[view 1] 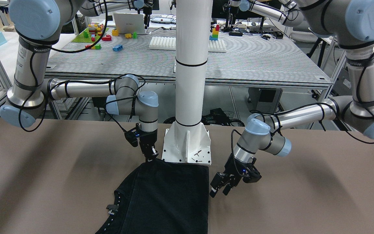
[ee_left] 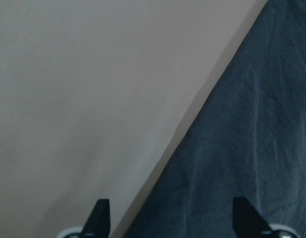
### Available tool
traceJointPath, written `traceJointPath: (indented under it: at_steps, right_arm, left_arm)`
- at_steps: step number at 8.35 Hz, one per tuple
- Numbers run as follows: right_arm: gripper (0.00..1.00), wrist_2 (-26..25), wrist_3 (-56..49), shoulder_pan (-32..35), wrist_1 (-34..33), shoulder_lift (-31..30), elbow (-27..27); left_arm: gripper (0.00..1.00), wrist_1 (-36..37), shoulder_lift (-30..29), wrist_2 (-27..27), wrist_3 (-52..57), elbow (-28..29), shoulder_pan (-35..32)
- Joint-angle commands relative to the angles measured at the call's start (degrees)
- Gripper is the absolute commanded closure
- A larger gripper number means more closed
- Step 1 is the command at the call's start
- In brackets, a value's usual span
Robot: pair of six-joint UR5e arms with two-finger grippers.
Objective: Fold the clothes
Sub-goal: 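Move the left gripper to the shirt's other near corner and grasp it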
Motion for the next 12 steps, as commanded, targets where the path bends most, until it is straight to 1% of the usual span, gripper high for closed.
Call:
traceJointPath:
  at_steps: [1, 2, 4, 5, 8, 10, 11, 12]
  right_arm:
    - [1.00, -0.07, 0.02, -0.32, -0.09, 0.00, 0.04]
    - [1.00, -0.07, 0.02, -0.32, -0.09, 0.00, -0.05]
    - [1.00, -0.16, 0.02, -0.32, -0.09, -0.09, -0.05]
    - [1.00, -0.16, 0.02, -0.23, -0.09, -0.17, -0.14]
    - [1.00, -0.25, 0.02, -0.23, -0.09, -0.18, -0.49]
    - [1.00, -0.25, -0.06, -0.23, -0.09, -0.61, -0.49]
    - [1.00, -0.25, 0.02, -0.23, -0.09, -0.61, -0.49]
    - [1.00, -0.25, 0.02, -0.23, -0.09, -0.61, -0.49]
  left_arm:
    - [0.18, -0.02, 3.08, 9.87, -4.03, -1.91, 13.47]
    - [0.19, -0.02, 3.71, 12.35, -4.31, -2.60, 16.31]
    - [0.27, -0.02, 4.50, 14.04, -5.89, -2.17, 18.79]
    - [0.32, -0.02, 4.50, 14.39, -5.98, -2.00, 19.23]
    - [0.41, -0.28, 3.10, 14.05, -5.98, -0.94, 19.50]
    - [0.46, -0.46, 3.27, 13.87, -5.89, -0.77, 19.33]
    - [0.51, -0.46, 3.27, 13.87, -5.89, -0.85, 19.24]
    - [0.59, -0.46, 3.19, 13.87, -5.98, -0.85, 19.33]
